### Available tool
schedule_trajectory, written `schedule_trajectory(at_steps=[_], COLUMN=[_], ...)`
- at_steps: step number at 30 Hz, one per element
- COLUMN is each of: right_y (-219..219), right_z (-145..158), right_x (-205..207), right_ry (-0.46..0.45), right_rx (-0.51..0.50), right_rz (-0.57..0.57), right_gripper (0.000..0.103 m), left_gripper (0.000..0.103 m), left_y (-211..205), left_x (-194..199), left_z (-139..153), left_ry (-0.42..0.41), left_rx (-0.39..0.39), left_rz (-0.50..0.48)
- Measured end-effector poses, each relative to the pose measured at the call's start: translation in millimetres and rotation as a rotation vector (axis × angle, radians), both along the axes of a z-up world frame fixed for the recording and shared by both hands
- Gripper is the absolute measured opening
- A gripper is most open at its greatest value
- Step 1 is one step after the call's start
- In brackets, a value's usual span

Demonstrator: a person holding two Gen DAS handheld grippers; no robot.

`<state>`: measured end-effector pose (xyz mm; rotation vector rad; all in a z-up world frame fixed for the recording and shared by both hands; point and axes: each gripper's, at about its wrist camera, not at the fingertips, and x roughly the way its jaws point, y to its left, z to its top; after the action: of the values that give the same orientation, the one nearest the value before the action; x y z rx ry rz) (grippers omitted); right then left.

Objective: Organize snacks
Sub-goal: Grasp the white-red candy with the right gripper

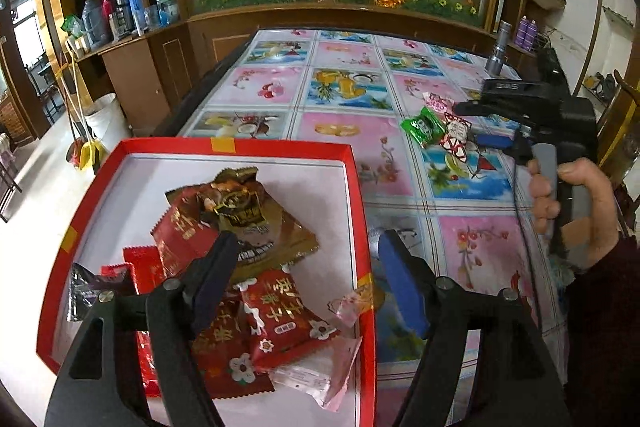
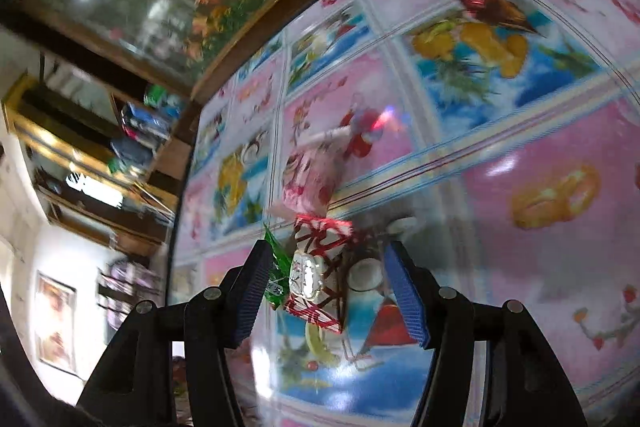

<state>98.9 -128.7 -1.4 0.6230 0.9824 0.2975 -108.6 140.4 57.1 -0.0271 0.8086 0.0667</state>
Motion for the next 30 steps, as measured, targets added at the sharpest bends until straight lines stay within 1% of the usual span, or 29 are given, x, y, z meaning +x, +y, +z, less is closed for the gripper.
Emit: schedule_trajectory(at_steps=[3, 4, 7, 9, 10, 11, 12, 13, 15, 16, 19, 22, 25, 28, 29, 30], right_y=[20, 27, 49, 63, 69, 76, 81, 86, 83, 80, 59, 23, -15, -54, -63, -70], right_z=[6, 7, 12, 12, 10, 9, 7, 6, 5, 6, 8, 10, 11, 9, 8, 7], right_x=[-4, -5, -10, -15, -16, -19, -22, -24, -25, -25, -22, -16, -11, -8, -7, -7], right_ry=[-0.055, -0.071, -0.110, -0.129, -0.136, -0.145, -0.153, -0.169, -0.163, -0.154, -0.121, -0.075, -0.031, 0.012, 0.022, 0.032], right_rx=[-0.115, -0.160, -0.334, -0.453, -0.506, -0.580, -0.637, -0.689, -0.676, -0.660, -0.614, -0.519, -0.424, -0.259, -0.221, -0.191], right_rz=[0.031, 0.034, 0.057, 0.078, 0.084, 0.090, 0.095, 0.107, 0.112, 0.113, 0.090, 0.053, 0.019, 0.005, 0.002, 0.000], right_gripper=[0.060, 0.058, 0.053, 0.048, 0.043, 0.036, 0.032, 0.031, 0.030, 0.027, 0.025, 0.025, 0.025, 0.025, 0.025, 0.025], left_gripper=[0.072, 0.072, 0.072, 0.072, 0.072, 0.072, 0.072, 0.072, 0.072, 0.072, 0.072, 0.072, 0.072, 0.072, 0.072, 0.072], left_y=[-1, -1, -1, -2, -4, -5, -7, -10, -16, -21, -33, -50, -68, -90, -97, -105], left_x=[-1, -2, 0, 1, 2, 2, 4, 5, 7, 9, 19, 35, 54, 78, 88, 102], left_z=[-1, -1, -2, -1, -1, 0, 1, 2, 5, 8, 16, 28, 35, 33, 30, 25], left_ry=[0.003, 0.004, 0.008, 0.011, 0.014, 0.016, 0.017, 0.017, 0.013, 0.011, 0.007, -0.008, -0.022, -0.029, -0.024, -0.006], left_rx=[-0.007, -0.007, -0.012, -0.011, -0.008, -0.007, -0.006, -0.001, 0.017, 0.031, 0.063, 0.105, 0.124, 0.156, 0.158, 0.153], left_rz=[-0.007, -0.007, -0.004, -0.004, -0.004, -0.007, -0.011, -0.018, -0.030, -0.039, -0.079, -0.125, -0.165, -0.223, -0.253, -0.305])
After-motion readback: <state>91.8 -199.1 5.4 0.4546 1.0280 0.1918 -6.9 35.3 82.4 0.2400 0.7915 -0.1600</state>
